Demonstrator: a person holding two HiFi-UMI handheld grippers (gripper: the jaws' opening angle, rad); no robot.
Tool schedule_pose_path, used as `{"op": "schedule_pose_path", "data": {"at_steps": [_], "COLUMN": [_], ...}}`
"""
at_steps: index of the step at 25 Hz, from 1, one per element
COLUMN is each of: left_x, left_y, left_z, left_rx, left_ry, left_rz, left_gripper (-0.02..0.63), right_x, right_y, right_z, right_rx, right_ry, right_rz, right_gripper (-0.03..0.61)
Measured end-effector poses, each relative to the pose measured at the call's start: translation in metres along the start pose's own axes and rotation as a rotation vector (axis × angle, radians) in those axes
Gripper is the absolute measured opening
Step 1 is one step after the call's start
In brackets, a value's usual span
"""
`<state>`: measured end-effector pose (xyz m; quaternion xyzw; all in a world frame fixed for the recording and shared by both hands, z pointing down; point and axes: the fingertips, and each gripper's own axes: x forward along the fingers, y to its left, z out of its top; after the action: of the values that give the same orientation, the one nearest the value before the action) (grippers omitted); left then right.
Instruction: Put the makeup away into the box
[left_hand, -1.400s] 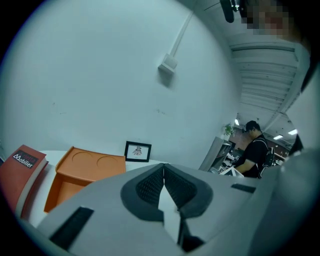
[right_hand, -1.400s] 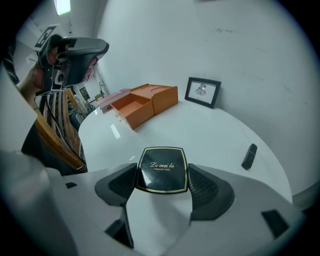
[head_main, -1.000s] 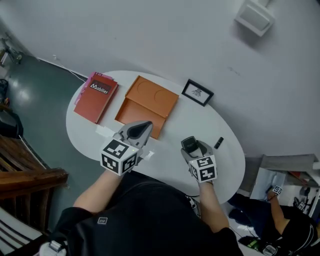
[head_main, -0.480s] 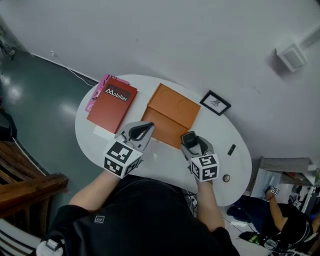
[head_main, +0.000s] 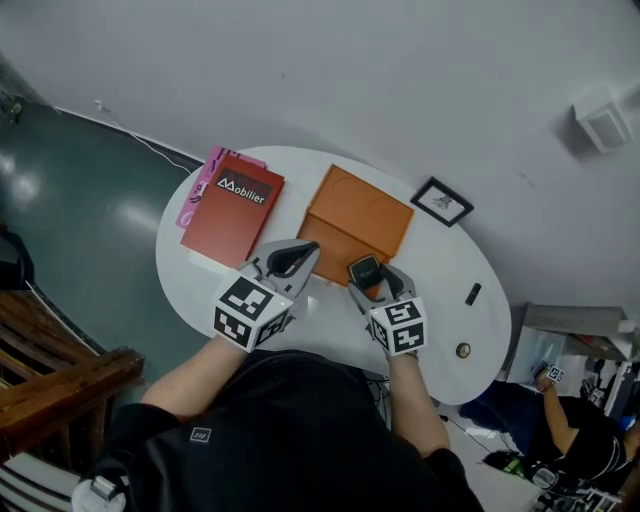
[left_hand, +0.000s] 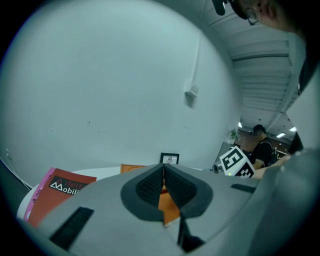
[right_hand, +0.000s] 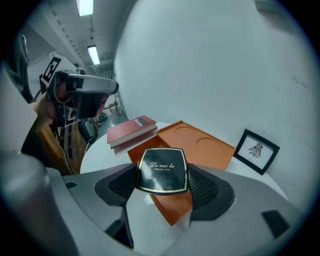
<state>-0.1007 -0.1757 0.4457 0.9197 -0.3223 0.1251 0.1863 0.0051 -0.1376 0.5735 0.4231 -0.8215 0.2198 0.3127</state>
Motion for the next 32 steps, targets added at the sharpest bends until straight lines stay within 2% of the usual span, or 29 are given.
{"op": "schedule_pose_path", "data": {"at_steps": [8,19,30,32], "left_x": [0.023,0.034,0.027,0.024], "left_y": [0.001,0.011,0.013,0.012], "left_z": [-0.011,-0.029,-0.037,-0.036], "left_rx": [-0.033,-0.096,-0.129,-0.127], "left_ry": [0.045,0.079,0.084,0.078], "left_rz": [0.032,0.1,0.109,0.106], "left_gripper": [0.014,0.014,0.014,0.014], "right_x": [0.033,0.062,0.07,0.067], "right_y": [-0.018,-0.018,-0.026,-0.032], "right_z": [-0.028,-0.056,-0.056,-0.05], "right_rx": [-0.015,-0.014,-0.024,-0.064], "right_ry": [0.097,0.167,0.229,0.226], "right_rz": [0.066,0.157,0.09,0.053], "right_gripper": [0.29,0.29,0.29,0.29]}}
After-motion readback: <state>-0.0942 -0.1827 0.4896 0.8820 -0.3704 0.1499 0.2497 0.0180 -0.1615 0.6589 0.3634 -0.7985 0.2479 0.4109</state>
